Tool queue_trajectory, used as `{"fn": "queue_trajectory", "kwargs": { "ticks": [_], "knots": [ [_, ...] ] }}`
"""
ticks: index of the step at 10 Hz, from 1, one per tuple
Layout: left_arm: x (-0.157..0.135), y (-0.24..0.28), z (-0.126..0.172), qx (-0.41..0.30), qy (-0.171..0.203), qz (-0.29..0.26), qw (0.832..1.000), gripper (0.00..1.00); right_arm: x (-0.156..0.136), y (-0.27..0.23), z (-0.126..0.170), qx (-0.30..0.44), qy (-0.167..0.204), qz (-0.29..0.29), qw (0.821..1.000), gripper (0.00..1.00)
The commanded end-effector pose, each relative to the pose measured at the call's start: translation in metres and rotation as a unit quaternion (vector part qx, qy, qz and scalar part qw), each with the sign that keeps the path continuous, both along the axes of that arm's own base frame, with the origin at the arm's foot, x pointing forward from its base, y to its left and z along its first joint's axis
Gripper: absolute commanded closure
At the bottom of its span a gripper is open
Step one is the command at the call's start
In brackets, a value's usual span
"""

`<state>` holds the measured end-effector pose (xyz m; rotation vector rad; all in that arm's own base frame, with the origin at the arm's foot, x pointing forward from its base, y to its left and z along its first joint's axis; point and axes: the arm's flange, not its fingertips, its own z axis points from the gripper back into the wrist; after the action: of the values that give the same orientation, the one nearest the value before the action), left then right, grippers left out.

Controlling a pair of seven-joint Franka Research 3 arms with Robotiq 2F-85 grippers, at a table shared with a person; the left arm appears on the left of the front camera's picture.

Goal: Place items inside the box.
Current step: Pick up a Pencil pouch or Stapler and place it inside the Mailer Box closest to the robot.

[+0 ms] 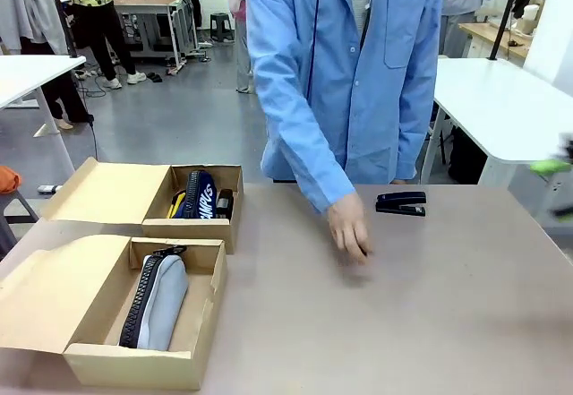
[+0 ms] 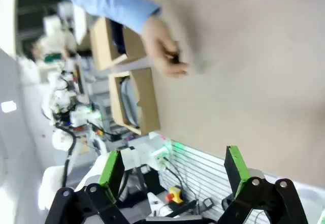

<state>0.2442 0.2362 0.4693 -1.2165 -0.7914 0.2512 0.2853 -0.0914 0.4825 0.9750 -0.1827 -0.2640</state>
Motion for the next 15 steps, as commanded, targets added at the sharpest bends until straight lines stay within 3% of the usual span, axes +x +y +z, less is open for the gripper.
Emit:
{"fn": "queue_trajectory", "kwargs": {
  "ticks": [1, 2, 7, 8, 9, 11, 13, 14, 15],
  "knots": [
    [0.001, -0.002, -0.001, -0.002, -0.013, -0.001, 1.0, 0.0, -0.06, -0.034, -0.023, 0.011, 0.001, -0.062, 0.998, 0.0],
    [0.001, -0.002, -0.001, -0.002, -0.013, -0.001, 1.0, 0.0, 0.0, 0.0, 0.0, 0.0, 0.0, 0.0, 1.0, 0.0],
    [0.001, -0.002, -0.001, -0.002, -0.013, -0.001, 1.0, 0.0, -0.009, 0.004, -0.002, 0.0, 0.011, 0.001, 1.0, 0.0],
    [0.001, -0.002, -0.001, -0.002, -0.013, -0.001, 1.0, 0.0, 0.03, 0.02, 0.005, -0.063, -0.043, 0.086, 0.993, 0.0],
    [0.001, -0.002, -0.001, -0.002, -0.013, -0.001, 1.0, 0.0, 0.089, 0.054, 0.004, -0.141, -0.131, 0.194, 0.962, 0.0],
    [0.001, -0.002, -0.001, -0.002, -0.013, -0.001, 1.0, 0.0, 0.163, 0.097, -0.014, -0.192, -0.218, 0.315, 0.903, 0.0],
    [0.001, -0.002, -0.001, -0.002, -0.013, -0.001, 1.0, 0.0, 0.211, 0.127, -0.033, -0.25, -0.282, 0.366, 0.851, 0.0],
    [0.001, -0.002, -0.001, -0.002, -0.013, -0.001, 1.0, 0.0, 0.225, 0.144, -0.047, -0.268, -0.267, 0.401, 0.834, 0.0],
    [0.001, -0.002, -0.001, -0.002, -0.013, -0.001, 1.0, 0.0, 0.231, 0.149, -0.054, -0.261, -0.169, 0.406, 0.859, 0.0]
  ]
}}
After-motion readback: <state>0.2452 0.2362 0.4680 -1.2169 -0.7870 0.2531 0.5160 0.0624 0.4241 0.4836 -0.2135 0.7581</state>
